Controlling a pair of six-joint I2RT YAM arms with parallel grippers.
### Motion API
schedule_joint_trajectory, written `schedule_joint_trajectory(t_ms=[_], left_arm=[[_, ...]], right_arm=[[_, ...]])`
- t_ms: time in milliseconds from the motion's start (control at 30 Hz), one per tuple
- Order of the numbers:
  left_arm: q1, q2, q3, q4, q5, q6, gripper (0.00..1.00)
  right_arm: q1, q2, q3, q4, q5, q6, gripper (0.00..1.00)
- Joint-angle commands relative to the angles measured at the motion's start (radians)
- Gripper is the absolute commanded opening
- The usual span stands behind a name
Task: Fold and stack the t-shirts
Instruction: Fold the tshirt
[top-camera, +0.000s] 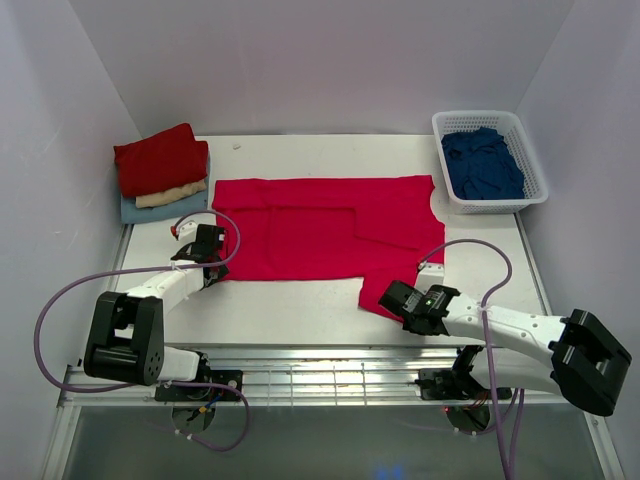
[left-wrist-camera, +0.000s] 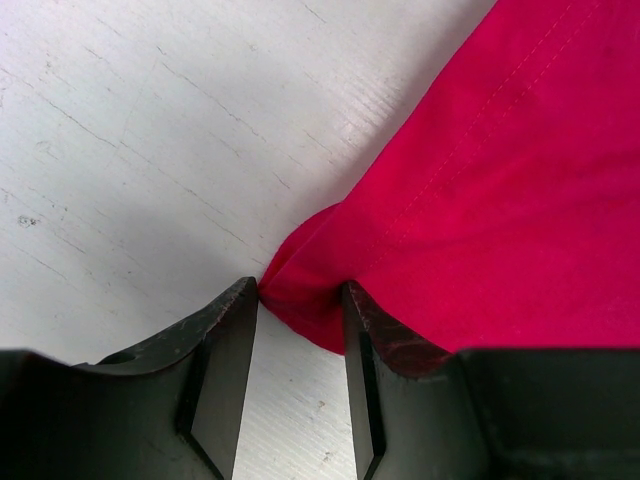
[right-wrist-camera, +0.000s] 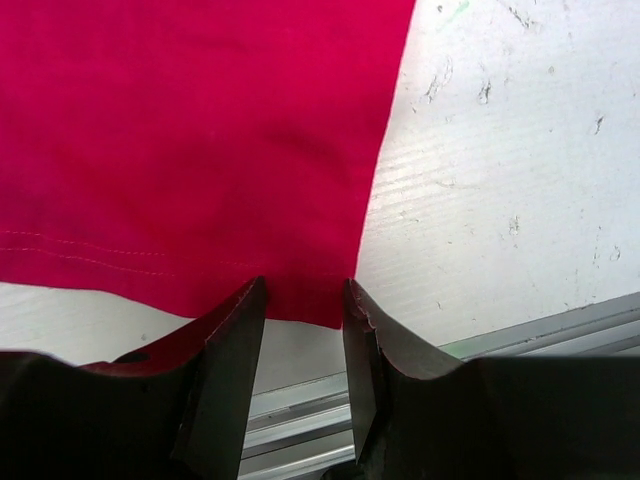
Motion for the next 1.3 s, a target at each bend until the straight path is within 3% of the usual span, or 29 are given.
schedule_joint_trajectory(t_ms=[0, 467, 833, 1033, 1267], left_arm=[[0.008, -0.030, 0.016, 0.000, 0.015, -0.001, 0.49], [0.008, -0.045, 0.009, 0.003, 0.019, 0.000, 0.48], [0.008, -0.010, 0.021, -0.008, 0.004, -0.001, 0.43], [0.008, -0.001, 0.026, -0.011, 0.002, 0.002, 0.32], [0.008, 0.013, 0.032, -0.010, 0.007, 0.008, 0.15]], right_arm=[[-0.001, 0.028, -0.015, -0.019, 0.022, 0.059, 0.43], [0.000, 0.055, -0.043, 0.019, -0.018, 0.058, 0.44], [-0.001, 0.052, -0.080, 0.078, -0.053, 0.027, 0.27], [-0.001, 0.083, -0.092, 0.108, -0.072, 0.007, 0.08], [-0.001, 0.077, -0.068, 0.096, -0.059, -0.014, 0.08]])
